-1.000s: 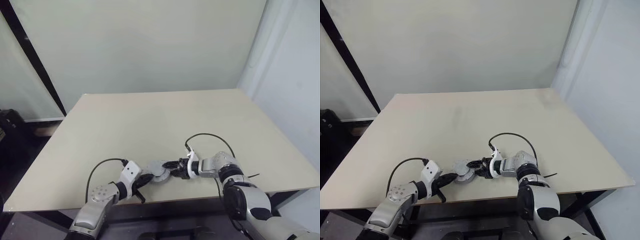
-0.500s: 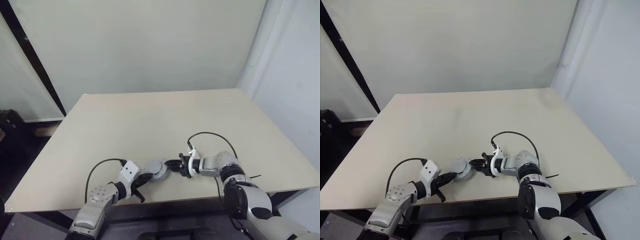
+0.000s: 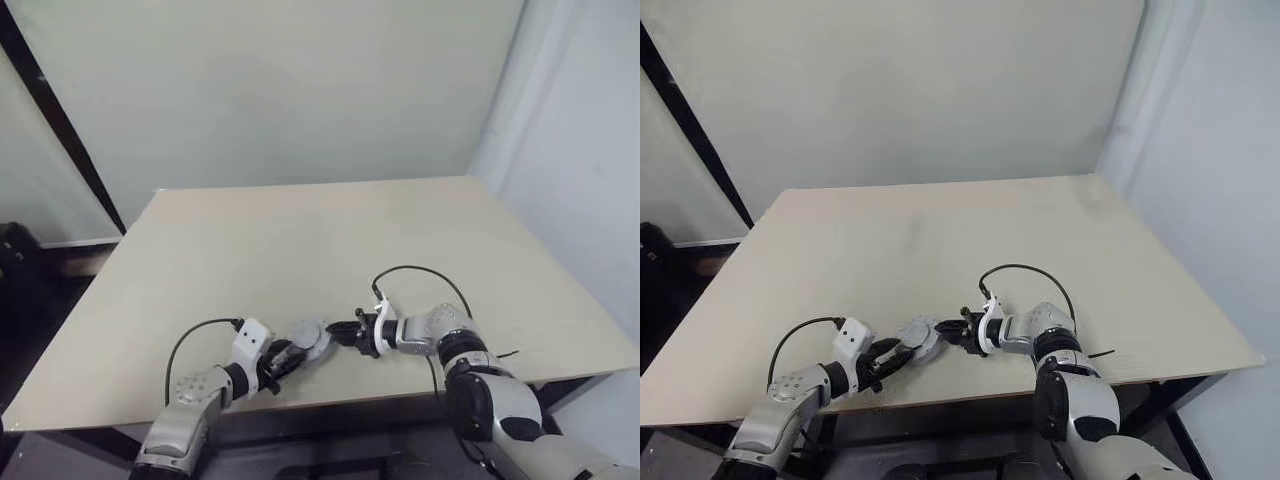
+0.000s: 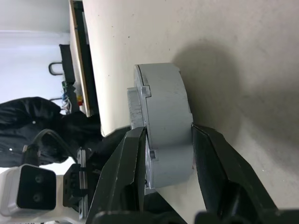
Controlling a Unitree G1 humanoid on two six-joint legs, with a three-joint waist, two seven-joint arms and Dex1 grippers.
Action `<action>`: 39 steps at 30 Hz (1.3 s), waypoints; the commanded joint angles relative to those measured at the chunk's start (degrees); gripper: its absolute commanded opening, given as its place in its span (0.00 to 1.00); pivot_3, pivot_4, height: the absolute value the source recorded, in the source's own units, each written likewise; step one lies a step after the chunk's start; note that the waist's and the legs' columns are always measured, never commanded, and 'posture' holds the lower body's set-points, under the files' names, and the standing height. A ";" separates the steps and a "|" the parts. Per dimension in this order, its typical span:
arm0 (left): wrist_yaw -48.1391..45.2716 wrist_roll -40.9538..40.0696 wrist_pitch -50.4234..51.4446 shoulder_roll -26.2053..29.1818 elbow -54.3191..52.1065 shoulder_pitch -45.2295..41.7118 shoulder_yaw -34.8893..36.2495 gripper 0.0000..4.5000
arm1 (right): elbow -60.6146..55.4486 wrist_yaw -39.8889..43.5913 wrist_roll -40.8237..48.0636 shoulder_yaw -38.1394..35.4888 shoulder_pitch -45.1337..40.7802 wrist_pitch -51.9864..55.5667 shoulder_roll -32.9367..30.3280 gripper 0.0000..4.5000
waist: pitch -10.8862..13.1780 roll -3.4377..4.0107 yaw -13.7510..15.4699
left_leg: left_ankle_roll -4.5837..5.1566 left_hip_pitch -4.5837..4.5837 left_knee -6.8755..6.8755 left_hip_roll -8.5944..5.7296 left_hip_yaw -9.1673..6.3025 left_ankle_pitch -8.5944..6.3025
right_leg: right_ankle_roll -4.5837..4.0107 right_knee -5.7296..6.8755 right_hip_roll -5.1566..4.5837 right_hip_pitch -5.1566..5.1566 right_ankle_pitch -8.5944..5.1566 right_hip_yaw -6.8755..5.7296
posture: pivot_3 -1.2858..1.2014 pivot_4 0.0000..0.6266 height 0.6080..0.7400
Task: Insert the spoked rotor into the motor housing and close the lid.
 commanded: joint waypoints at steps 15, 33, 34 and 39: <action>3.18 -26.02 18.10 -0.30 -12.64 5.86 21.41 0.98 | -4.58 3.15 7.96 -2.79 1.66 3.49 2.01 0.27 | 0.15 -0.26 -0.23 | 0.28 -0.73 -0.17 0.06 -0.08 0.12 | 0.01 0.07 0.17 -0.76 0.01 0.02 | 0.52 0.00 1.00; 10.11 -37.23 22.11 -4.80 -11.14 6.84 26.19 0.98 | -10.03 4.08 12.86 -3.44 2.75 6.24 3.29 0.27 | 0.25 -0.40 -0.16 | 0.25 -0.79 -0.10 0.05 -0.07 0.09 | 0.00 0.06 0.17 -0.75 0.01 0.03 | 0.52 0.00 1.00; 10.84 -38.45 22.82 -5.35 -10.79 6.62 26.54 0.98 | -10.38 4.18 13.13 -3.53 2.63 6.47 3.40 0.27 | 0.25 -0.41 -0.16 | 0.25 -0.79 -0.09 0.05 -0.07 0.09 | 0.00 0.06 0.17 -0.75 0.01 0.03 | 0.52 0.00 1.00; 13.66 -42.67 25.19 -7.98 -8.91 5.40 26.99 0.98 | -12.02 3.93 14.27 -3.61 2.37 7.44 4.02 0.27 | 0.25 -0.44 -0.13 | 0.25 -0.79 -0.08 0.05 -0.07 0.10 | 0.00 0.06 0.18 -0.73 0.02 0.03 | 0.52 0.00 1.00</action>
